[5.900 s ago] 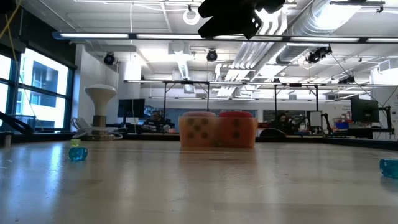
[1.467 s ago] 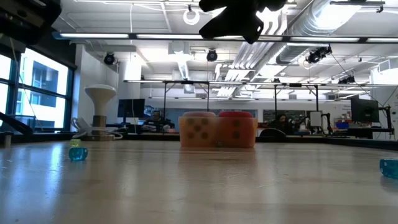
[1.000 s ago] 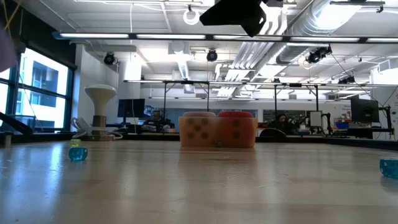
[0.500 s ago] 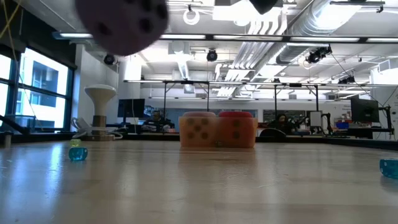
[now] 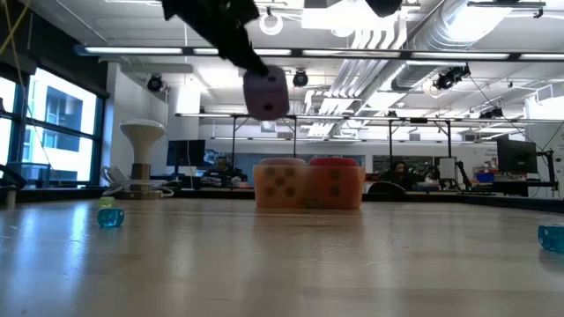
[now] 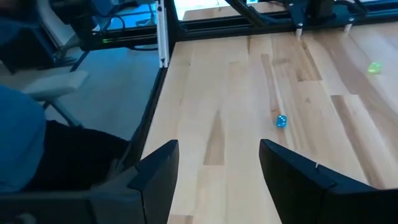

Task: Pick & Place Dice
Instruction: Put the purple die into the orange bin

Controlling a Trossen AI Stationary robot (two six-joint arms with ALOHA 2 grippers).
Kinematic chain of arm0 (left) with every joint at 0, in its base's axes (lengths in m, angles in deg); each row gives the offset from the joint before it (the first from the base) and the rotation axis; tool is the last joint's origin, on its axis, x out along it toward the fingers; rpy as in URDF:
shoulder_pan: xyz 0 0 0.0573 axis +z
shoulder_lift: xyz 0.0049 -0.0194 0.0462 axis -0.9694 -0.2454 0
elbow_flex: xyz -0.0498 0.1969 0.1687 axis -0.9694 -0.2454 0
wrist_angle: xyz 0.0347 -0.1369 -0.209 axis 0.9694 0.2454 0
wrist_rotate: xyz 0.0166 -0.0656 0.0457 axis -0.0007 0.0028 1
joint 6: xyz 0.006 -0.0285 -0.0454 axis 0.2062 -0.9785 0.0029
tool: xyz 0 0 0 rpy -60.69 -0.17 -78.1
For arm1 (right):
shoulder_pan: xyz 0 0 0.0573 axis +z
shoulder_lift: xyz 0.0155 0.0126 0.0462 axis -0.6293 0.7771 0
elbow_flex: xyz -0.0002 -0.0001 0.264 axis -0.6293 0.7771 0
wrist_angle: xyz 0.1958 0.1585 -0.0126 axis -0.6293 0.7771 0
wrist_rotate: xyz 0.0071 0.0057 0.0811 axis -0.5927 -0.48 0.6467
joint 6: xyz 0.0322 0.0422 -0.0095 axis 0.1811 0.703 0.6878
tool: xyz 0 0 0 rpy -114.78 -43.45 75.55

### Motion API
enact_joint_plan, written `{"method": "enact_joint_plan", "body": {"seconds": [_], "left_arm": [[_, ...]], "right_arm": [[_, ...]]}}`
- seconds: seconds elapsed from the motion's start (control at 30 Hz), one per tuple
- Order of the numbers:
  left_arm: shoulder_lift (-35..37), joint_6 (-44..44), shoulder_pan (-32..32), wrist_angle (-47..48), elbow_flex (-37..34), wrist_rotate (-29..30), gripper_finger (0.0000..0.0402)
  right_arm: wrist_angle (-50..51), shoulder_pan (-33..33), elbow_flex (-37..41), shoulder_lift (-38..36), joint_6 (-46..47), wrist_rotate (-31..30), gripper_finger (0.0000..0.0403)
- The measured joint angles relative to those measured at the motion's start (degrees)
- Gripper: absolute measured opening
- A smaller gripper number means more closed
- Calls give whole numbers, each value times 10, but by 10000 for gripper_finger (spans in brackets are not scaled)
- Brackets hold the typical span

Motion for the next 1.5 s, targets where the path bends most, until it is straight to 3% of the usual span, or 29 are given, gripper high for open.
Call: {"method": "enact_joint_plan", "body": {"seconds": [0.2, 0.47, 0.8, 1.5], "left_arm": [[-67, 14, 74, -14, 0, -30, 151], [-136, 35, 78, -59, -1, -24, 151], [-158, 46, 78, -82, 0, -31, 151], [-177, 59, 71, -91, 0, -66, 151]], "right_arm": [[0, 8, 0, 3, 7, -1, 215], [0, 23, 0, 3, 51, -6, 215], [-6, 47, 0, 3, 85, -68, 215], [-8, 49, 0, 3, 85, -70, 215]]}}
